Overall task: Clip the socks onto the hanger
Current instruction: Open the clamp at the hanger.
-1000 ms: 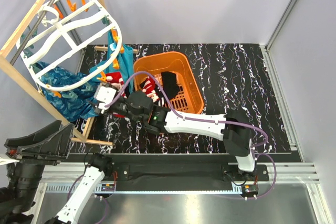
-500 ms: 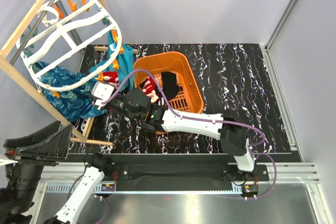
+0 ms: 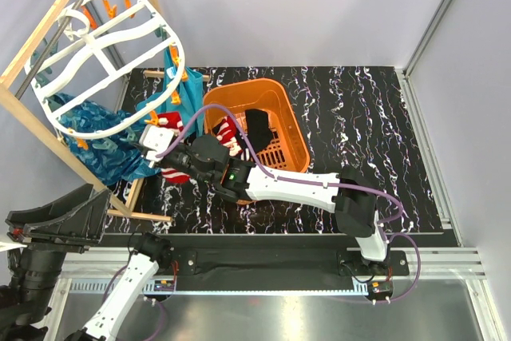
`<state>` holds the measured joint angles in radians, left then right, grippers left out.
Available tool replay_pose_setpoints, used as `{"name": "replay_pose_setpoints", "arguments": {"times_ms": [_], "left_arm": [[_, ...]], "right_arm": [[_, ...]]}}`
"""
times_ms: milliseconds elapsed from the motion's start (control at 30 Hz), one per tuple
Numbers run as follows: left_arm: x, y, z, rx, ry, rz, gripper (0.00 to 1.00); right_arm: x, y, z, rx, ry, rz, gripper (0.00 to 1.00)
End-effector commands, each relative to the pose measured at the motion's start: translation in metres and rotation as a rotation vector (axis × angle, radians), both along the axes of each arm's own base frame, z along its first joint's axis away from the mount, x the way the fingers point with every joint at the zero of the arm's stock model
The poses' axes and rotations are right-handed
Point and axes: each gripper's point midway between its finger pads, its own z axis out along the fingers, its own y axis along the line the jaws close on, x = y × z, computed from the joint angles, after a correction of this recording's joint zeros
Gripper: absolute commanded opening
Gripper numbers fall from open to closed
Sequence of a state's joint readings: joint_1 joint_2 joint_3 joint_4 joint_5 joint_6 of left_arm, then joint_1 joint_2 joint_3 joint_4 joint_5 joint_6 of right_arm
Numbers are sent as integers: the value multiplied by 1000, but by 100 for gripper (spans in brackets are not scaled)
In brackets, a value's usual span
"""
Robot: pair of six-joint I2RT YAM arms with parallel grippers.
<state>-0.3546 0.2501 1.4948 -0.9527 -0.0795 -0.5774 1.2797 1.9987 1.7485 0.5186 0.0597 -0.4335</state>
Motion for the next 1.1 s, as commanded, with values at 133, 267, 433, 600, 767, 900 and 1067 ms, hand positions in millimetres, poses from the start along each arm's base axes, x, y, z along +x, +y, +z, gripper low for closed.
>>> {"name": "replay_pose_setpoints", "arguments": {"times_ms": [133, 267, 433, 600, 767, 900, 1067], "left_arm": [[0, 0, 3, -26, 0, -14, 75], [6, -5, -2, -28, 36, -35, 72], [17, -14, -3, -75, 69, -63, 70], [36, -28, -2, -173, 117, -107, 69], [53, -46, 12, -273, 97, -183, 70], [63, -52, 23, -347, 58, -213, 70], [74, -65, 27, -377, 51, -270, 71]], "right_arm": [[-20, -10, 28, 31, 67, 119, 0], [-24, -23, 31, -31, 199, 153, 0], [-36, -50, 54, -78, 470, 296, 0], [-36, -80, 72, -144, 764, 407, 0], [-56, -93, 74, -197, 1034, 582, 0], [-73, -100, 82, -206, 1166, 673, 0], [-91, -107, 95, -218, 1331, 761, 0]]}}
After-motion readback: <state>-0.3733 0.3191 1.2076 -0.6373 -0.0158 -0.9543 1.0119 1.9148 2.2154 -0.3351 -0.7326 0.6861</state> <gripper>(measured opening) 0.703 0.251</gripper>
